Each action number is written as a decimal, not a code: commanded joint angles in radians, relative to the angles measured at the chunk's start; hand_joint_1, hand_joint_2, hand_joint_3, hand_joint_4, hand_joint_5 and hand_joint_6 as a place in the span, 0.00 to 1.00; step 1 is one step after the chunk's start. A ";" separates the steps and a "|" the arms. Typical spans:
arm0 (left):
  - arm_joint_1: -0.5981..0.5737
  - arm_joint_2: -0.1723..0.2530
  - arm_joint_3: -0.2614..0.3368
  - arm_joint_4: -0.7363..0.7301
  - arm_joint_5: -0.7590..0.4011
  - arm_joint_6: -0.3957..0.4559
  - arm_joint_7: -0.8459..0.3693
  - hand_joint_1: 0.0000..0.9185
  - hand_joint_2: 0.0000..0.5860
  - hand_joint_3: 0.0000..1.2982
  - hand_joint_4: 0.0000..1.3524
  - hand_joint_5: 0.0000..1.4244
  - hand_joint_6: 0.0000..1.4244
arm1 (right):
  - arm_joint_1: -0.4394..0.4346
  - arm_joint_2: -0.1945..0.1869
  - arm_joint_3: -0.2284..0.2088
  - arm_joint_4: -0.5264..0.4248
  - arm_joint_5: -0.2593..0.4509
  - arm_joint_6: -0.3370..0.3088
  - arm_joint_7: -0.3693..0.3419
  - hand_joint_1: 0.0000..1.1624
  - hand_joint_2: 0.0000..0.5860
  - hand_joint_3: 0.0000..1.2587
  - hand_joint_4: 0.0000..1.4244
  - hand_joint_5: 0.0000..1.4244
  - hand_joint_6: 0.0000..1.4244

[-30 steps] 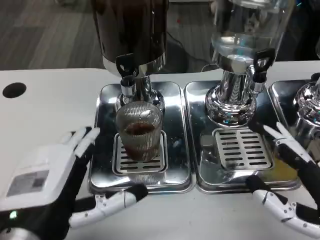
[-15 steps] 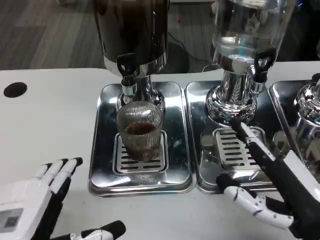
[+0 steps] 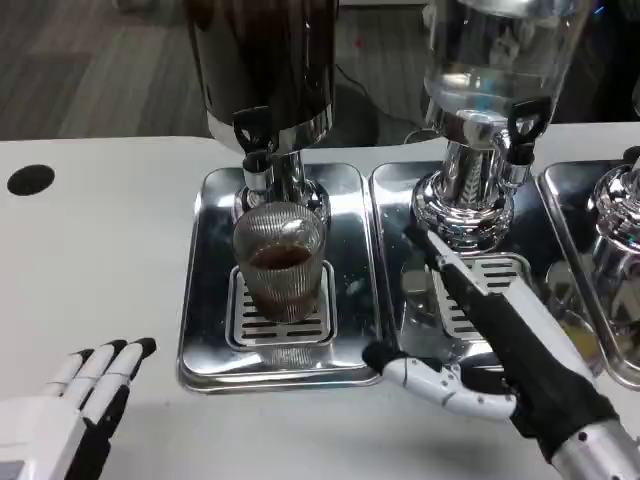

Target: Grasp the cup under the faucet to collect the drink, then remove the cup.

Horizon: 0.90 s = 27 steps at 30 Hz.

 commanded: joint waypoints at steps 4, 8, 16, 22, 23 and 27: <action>0.009 -0.015 0.032 0.028 -0.023 -0.048 0.034 0.00 0.10 0.08 0.00 0.06 0.25 | -0.108 0.043 0.029 0.066 -0.040 0.057 -0.043 0.51 0.25 0.03 0.00 0.00 0.00; 0.015 -0.021 0.033 0.028 -0.022 -0.066 0.039 0.00 0.11 0.09 0.00 0.07 0.25 | -0.157 0.067 0.040 0.125 -0.052 0.078 -0.069 0.52 0.24 0.04 0.00 0.00 0.00; 0.040 -0.036 0.038 0.014 -0.019 -0.090 0.032 0.00 0.11 0.09 0.00 0.07 0.26 | -0.258 0.100 0.064 0.235 -0.056 0.092 -0.094 0.53 0.24 0.03 0.00 0.01 0.00; 0.066 -0.048 0.050 0.007 -0.026 -0.109 0.035 0.00 0.12 0.10 0.00 0.07 0.26 | -0.303 0.119 0.072 0.290 -0.056 0.093 -0.112 0.53 0.24 0.03 0.00 0.02 0.00; 0.072 -0.050 0.055 0.005 -0.028 -0.114 0.036 0.00 0.12 0.10 0.00 0.07 0.26 | -0.309 0.121 0.072 0.298 -0.055 0.093 -0.116 0.53 0.24 0.03 0.00 0.02 0.00; 0.086 -0.058 0.066 -0.002 -0.033 -0.129 0.036 0.00 0.12 0.10 0.00 0.07 0.27 | -0.330 0.128 0.082 0.319 -0.058 0.093 -0.127 0.54 0.22 0.03 0.00 0.02 0.00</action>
